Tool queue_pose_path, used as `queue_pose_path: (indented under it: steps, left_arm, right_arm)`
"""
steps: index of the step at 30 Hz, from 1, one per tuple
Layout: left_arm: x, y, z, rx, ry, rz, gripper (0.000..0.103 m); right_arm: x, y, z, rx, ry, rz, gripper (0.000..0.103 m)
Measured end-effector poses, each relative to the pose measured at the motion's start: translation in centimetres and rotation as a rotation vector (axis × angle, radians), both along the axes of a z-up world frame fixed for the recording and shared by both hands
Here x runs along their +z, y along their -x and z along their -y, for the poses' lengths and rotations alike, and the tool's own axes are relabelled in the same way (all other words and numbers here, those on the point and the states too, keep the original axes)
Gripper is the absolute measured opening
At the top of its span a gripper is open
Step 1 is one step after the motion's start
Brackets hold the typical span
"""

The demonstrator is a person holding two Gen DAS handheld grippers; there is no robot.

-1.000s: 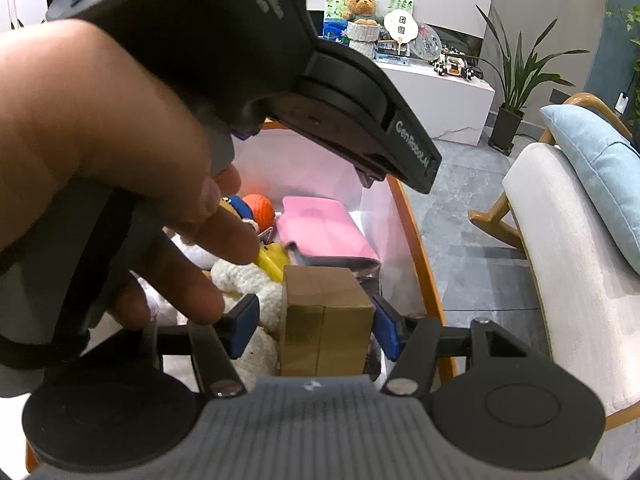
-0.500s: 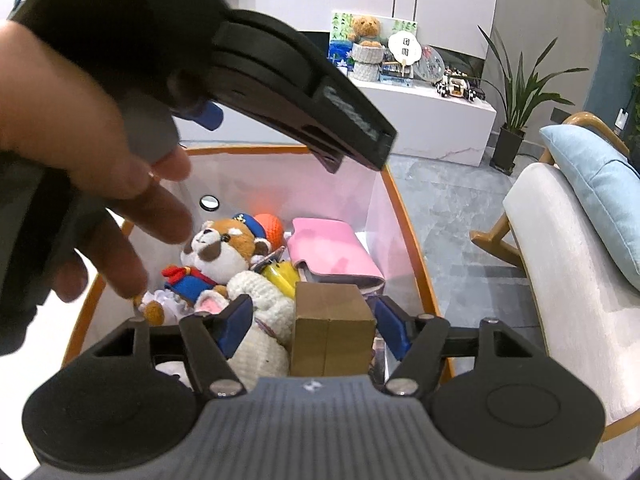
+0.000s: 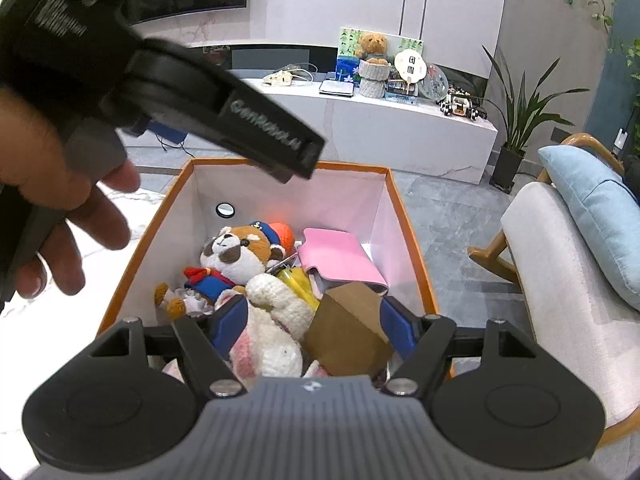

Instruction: Organize objects

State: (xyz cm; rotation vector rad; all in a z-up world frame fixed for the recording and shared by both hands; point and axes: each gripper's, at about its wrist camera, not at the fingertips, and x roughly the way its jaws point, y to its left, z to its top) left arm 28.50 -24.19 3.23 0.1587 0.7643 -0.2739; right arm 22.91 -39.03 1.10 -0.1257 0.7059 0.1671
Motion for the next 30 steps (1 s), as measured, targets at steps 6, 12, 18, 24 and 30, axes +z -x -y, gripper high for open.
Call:
queue_pose_path:
  steps: [6, 12, 18, 24, 30]
  left_arm:
    - [0.0, 1.6, -1.9, 0.010, 0.036, 0.012, 0.103]
    - [-0.3, 3.8, -3.5, 0.017, 0.101, 0.005, 0.103]
    - [-0.9, 6.2, -4.3, 0.026, 0.137, 0.010, 0.103]
    - [-0.5, 8.0, -4.5, 0.023, 0.163, 0.044, 0.103]
    - [-0.3, 9.6, -4.8, 0.069, 0.146, 0.075, 0.103]
  right_arm:
    - [1.1, 1.2, 0.9, -0.022, -0.017, 0.024, 0.076]
    - [1.2, 1.8, 2.3, -0.055, -0.022, 0.019, 0.076]
    - [0.7, 2.4, 2.4, -0.065, -0.014, 0.001, 0.077]
    - [0.6, 3.4, 1.3, -0.049, 0.000, 0.000, 0.084]
    - [0.6, 4.4, 0.8, -0.038, 0.008, 0.000, 0.087]
